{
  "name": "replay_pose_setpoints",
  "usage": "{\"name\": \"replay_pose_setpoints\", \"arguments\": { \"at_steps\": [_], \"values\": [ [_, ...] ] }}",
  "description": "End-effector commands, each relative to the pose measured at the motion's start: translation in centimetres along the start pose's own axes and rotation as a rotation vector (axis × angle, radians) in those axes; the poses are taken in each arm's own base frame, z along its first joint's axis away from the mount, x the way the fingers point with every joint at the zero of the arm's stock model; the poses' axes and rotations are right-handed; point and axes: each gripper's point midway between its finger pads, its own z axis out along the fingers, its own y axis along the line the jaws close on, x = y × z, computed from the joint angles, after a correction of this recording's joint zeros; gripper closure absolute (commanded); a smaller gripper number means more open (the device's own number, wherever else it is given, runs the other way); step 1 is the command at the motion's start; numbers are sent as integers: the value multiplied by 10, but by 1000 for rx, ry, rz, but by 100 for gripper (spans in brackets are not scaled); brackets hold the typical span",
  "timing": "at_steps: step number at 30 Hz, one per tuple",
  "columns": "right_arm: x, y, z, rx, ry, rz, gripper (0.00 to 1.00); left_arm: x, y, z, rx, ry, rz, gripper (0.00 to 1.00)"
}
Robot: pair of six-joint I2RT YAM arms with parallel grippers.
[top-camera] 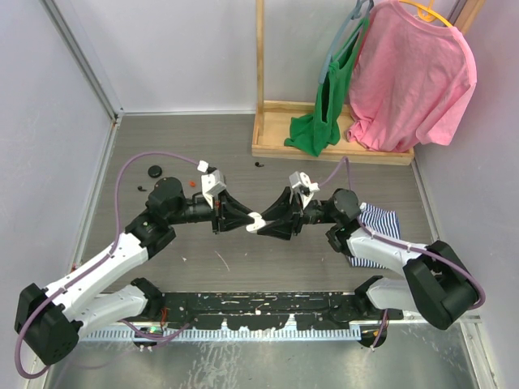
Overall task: Insert the wireless bluetooth earbuds into the charging case
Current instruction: Adjust the charging case, then pick up the earbud from the center of the board.
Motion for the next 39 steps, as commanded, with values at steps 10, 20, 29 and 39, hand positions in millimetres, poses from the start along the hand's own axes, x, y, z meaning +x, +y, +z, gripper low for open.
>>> {"name": "replay_pose_setpoints", "arguments": {
  "at_steps": [10,20,29,39],
  "values": [
    [-6,-2,9,-23,23,-77,55,-25,-5,-3,4,-26,86,95],
    [-1,0,10,-23,25,-141,68,-19,-3,-2,-21,22,76,93],
    [3,-5,9,-4,22,-208,83,-19,-4,-5,-38,39,87,72],
    [10,-16,6,39,-12,-287,88,-24,11,-16,-179,24,69,28]
  ]
}}
